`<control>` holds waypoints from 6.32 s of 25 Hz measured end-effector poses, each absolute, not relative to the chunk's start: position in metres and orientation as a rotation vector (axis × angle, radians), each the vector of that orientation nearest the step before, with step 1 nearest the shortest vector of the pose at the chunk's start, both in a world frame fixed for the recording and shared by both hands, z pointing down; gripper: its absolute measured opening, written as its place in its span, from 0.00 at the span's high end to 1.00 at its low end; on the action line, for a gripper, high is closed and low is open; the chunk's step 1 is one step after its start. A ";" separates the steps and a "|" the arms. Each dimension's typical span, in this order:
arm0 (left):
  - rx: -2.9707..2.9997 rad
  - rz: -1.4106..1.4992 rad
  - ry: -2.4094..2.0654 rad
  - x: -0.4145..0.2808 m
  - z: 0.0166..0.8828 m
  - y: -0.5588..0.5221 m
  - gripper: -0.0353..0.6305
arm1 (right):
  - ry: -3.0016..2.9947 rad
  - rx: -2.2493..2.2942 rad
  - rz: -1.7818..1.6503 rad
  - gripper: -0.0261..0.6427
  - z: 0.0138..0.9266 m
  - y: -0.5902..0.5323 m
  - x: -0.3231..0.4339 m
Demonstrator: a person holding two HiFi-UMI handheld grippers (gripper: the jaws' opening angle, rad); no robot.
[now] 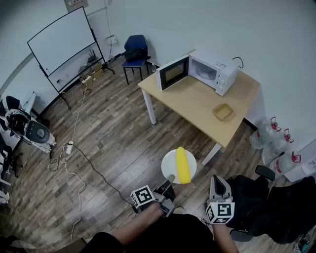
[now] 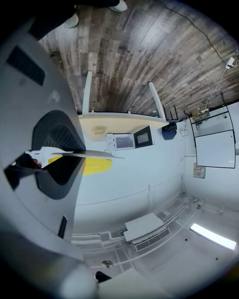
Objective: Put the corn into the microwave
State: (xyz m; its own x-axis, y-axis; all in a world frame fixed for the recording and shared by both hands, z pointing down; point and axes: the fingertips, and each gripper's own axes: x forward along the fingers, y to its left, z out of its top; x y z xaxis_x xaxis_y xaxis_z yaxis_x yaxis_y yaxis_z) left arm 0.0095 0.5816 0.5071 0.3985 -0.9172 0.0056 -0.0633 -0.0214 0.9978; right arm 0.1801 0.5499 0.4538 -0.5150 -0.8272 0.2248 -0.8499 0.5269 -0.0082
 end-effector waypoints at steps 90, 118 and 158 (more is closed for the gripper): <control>1.343 -0.680 -0.841 -0.085 0.573 -0.082 0.91 | -2.457 1.517 0.428 0.87 0.499 -0.053 0.074; 1.361 -0.644 -0.842 -0.030 0.651 -0.237 0.90 | -2.423 1.567 0.499 0.87 0.541 -0.168 0.094; 1.231 -0.597 -0.887 0.013 0.712 -0.331 0.90 | -2.398 1.532 0.506 0.87 0.550 -0.162 0.114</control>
State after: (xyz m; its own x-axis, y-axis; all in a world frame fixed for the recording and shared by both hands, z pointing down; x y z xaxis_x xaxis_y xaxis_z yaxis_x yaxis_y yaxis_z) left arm 0.0128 -0.3312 0.7125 0.5444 -0.8008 0.2497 -0.0694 0.2536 0.9648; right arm 0.1137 -0.1623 0.5498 -0.4155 -0.8222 0.3890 -0.9093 0.3866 -0.1543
